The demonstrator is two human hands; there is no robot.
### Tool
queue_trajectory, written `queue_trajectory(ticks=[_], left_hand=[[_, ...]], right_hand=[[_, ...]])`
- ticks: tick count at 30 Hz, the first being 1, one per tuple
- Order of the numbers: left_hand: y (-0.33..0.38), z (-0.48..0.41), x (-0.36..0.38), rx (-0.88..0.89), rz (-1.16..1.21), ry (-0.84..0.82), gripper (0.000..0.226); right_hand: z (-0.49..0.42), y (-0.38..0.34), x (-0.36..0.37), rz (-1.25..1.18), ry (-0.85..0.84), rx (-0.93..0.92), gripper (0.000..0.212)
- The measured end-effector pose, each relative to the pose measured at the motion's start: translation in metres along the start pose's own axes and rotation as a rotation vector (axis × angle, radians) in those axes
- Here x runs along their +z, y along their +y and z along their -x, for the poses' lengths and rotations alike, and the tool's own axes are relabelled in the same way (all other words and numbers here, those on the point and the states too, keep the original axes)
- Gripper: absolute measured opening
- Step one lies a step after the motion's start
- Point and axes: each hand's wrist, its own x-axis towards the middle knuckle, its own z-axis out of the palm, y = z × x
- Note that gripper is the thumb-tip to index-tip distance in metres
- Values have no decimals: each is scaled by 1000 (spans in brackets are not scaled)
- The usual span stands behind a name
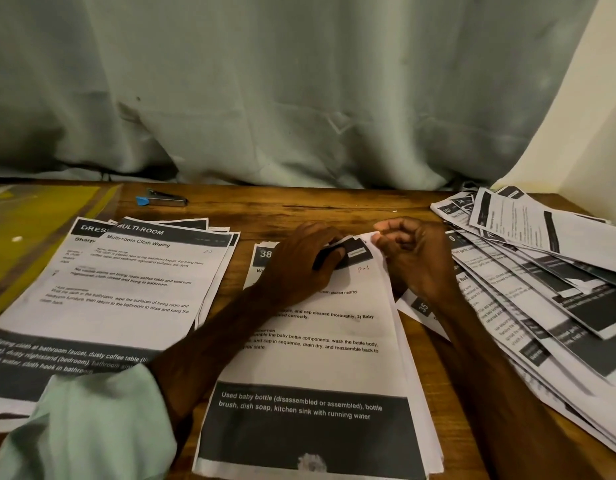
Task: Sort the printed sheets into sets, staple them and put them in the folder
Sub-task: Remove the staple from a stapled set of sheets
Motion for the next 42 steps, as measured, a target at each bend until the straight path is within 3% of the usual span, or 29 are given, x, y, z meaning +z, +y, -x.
queue_trajectory(ticks=[2,7,15,19,23,27,31,35,42], left_hand=[[1,0,-1,14,6,16,28],[2,1,-4,31,38,63,30],[3,-1,-6,73,142,146,21],[13,1,-15,1,282,81,35],[5,3,-10,100,202,122,15],[-3,5,-12,79,280,207,3],[0,6,-15,71,332,202,9],[-3,5,-12,64,346,175,5],[-6,4,-8,60,349,151,20]], right_hand=[[0,0,-2,-16,-39,30,25],[5,-1,-6,-69,-78,89,8],[20,-24,-3,-121,-246,-39,20],[20,-25,-7,-229,-173,78,42],[6,7,-11,145,-66,10,15],[-1,15,-8,365,-244,81,33],[-2,12,-4,581,-333,33,46],[-5,14,-4,628,-347,26,51],[-6,17,-2,424,-149,-28,21]])
